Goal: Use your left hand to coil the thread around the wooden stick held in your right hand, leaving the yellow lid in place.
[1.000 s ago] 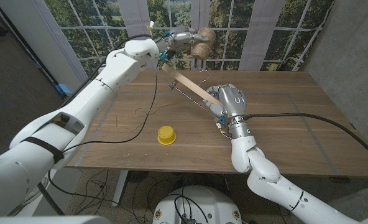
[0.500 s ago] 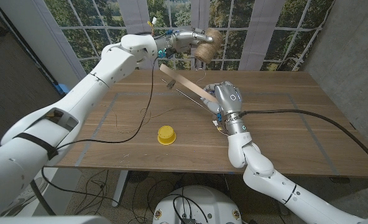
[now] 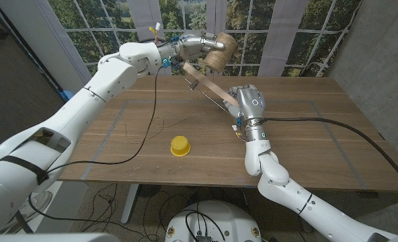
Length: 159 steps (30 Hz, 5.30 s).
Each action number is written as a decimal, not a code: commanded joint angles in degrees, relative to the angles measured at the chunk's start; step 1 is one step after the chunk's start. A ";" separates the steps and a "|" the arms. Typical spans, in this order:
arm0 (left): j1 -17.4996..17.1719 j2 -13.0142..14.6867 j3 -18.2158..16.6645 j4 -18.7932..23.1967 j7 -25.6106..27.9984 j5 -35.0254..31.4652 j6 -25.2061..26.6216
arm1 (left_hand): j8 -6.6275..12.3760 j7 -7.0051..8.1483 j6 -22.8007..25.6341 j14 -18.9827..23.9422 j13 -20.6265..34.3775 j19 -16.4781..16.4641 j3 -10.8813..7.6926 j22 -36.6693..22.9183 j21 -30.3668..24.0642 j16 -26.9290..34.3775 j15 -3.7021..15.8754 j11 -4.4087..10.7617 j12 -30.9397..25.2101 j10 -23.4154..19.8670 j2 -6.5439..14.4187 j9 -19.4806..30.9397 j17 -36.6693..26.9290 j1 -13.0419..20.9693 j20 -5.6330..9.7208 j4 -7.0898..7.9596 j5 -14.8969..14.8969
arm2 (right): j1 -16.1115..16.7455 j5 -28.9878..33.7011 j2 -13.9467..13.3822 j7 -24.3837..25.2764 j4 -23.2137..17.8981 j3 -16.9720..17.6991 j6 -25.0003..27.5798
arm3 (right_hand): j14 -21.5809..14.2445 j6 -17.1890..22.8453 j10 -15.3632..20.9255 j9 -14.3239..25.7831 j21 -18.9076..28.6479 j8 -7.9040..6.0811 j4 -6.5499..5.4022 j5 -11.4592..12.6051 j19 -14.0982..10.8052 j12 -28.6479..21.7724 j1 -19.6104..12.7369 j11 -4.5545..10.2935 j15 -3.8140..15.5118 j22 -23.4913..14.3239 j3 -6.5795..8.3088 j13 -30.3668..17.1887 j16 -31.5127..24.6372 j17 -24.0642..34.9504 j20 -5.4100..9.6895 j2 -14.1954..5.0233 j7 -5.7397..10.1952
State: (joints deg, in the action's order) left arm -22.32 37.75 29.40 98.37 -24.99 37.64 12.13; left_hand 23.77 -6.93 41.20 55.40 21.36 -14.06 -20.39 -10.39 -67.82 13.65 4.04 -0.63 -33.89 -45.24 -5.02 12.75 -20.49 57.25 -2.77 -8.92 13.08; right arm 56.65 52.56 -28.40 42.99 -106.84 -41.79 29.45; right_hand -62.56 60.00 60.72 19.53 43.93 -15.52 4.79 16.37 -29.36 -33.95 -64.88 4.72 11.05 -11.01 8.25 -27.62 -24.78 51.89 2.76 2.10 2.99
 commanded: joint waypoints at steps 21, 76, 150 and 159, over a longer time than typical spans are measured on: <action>-18.34 1.06 -7.29 2.53 13.02 1.04 -16.45 | 5.50 6.30 9.36 -6.84 20.08 1.47 -7.12 0.01 0.69 1.37 7.34 9.89 1.03 -10.28 14.92 12.09 -3.81 9.29 -0.06 3.46 -0.90 | -1.09 -8.96 6.89 19.02 4.76 4.09 4.21 | -0.93 1.93 1.03 0.20 1.12 -0.05 -0.16 0.22 0.42 0.25 -11.48 0.14 1.89 -0.04 0.07 0.11 0.47 0.71 6.05 -11.01 1.54; -18.57 -8.42 -9.72 -13.97 13.57 10.62 -20.76 | 6.02 6.87 9.77 -8.24 19.63 1.69 -8.60 -0.05 1.04 1.62 8.09 10.46 2.36 -10.88 14.44 10.59 -7.02 7.91 -0.05 3.18 -1.40 | 4.67 -18.92 -2.29 12.02 -2.65 10.79 -26.23 | -0.49 1.99 0.77 0.22 2.74 0.62 -0.52 0.19 1.55 0.85 -11.61 0.35 1.91 0.10 -0.44 -0.77 2.14 1.60 6.84 -10.90 1.80; -4.98 1.98 -8.34 3.57 13.83 8.58 -0.30 | 6.71 6.81 9.08 -8.67 19.71 2.26 -10.18 -0.13 1.10 0.83 7.51 10.23 3.35 -11.15 14.38 10.17 -8.26 6.44 -0.50 2.35 -1.79 | 6.16 -2.18 -6.44 3.28 -4.85 4.72 -18.29 | -0.38 2.32 0.95 -0.29 4.17 1.41 -1.18 0.56 2.61 2.10 -11.59 1.60 2.07 0.30 -1.79 -1.42 4.50 2.13 7.92 -10.69 3.97; -4.11 3.20 -8.03 6.69 13.56 7.64 0.36 | 6.69 6.88 9.06 -8.66 19.59 2.26 -10.27 -0.14 1.05 0.82 7.55 10.26 3.43 -11.28 14.37 10.06 -8.40 6.44 -0.47 2.15 -1.87 | 4.57 -1.98 -5.59 3.19 -3.56 3.53 -17.64 | -0.48 2.37 1.04 -0.29 4.32 1.45 -1.15 0.61 2.70 2.20 -11.74 1.27 2.07 0.31 -1.89 -1.52 4.66 2.25 7.94 -10.67 4.03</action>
State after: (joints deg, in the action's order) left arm -27.47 39.16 21.31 101.09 -12.02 46.20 9.61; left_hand 23.77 -6.93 41.19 50.97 23.79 -12.05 -24.18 -10.41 -66.73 14.77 2.86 -1.04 -30.20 -45.65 -5.02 12.74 -28.64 57.25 -3.06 -12.71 10.85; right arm 63.38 50.55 -35.17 46.53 -112.28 -36.55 10.91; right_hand -62.43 61.42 61.30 19.10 47.92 -13.99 3.87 16.80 -26.80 -31.44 -65.47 6.16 11.34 -10.67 6.32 -29.00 -20.33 54.01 2.86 2.68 6.08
